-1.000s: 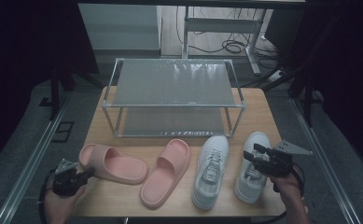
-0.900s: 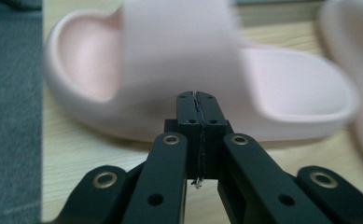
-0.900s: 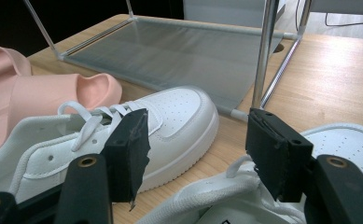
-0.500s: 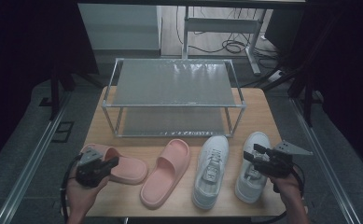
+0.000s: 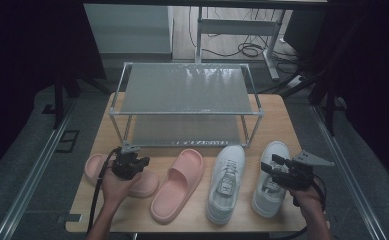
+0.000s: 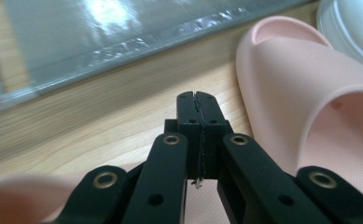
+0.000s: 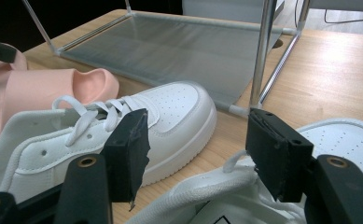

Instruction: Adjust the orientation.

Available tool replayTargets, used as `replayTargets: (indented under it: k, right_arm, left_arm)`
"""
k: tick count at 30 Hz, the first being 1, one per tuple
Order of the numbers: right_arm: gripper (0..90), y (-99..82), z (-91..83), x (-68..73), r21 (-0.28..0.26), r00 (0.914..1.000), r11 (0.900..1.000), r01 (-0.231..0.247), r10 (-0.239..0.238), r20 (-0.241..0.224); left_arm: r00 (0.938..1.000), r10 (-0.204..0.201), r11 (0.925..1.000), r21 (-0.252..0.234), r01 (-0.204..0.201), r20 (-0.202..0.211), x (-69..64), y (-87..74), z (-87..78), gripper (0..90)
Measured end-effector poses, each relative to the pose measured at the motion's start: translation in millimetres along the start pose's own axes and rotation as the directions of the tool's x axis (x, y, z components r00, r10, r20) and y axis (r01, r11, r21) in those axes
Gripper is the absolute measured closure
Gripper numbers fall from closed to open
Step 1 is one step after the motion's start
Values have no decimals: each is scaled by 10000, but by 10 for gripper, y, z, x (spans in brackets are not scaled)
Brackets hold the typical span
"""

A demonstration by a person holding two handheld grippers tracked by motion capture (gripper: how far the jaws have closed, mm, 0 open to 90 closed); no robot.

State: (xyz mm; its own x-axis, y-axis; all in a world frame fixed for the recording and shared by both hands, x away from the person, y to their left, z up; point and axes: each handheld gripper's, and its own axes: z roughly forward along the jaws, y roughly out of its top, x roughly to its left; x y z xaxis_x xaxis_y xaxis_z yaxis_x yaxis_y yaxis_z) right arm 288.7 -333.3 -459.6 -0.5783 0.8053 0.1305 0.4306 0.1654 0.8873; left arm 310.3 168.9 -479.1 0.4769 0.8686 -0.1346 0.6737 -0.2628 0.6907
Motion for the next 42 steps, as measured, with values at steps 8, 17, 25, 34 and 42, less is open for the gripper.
replayTargets:
  k: [8, 17, 25, 34, 42]
  right_arm:
    - [398, -3, 1, -1, 19, 10000, 10000, 29, -29, -11]
    - [398, -5, 10, 8, 14, 9999, 10000, 52, -53, 89]
    - [401, -10, 26, 25, -75, 9994, 9999, 153, -151, 308]
    - [398, -14, 33, 41, -18, 9996, 9998, 174, -174, 241]
    - [399, -9, 31, 61, -21, 9997, 9998, 217, -217, 146]
  left_arm:
    - [9997, 132, 9978, 643, -144, 181, -53, -1, 200, 900]
    - [9996, 21, 9921, 1255, -58, 299, -12, -77, 272, 899]
    - [9990, -125, 9914, 1310, 69, 420, 2, -133, 270, 900]
    - [9964, -316, 9932, 1143, 225, 787, -1, -288, 149, 900]
    - [9917, -531, 9944, 975, 418, 1168, 3, -546, -72, 899]
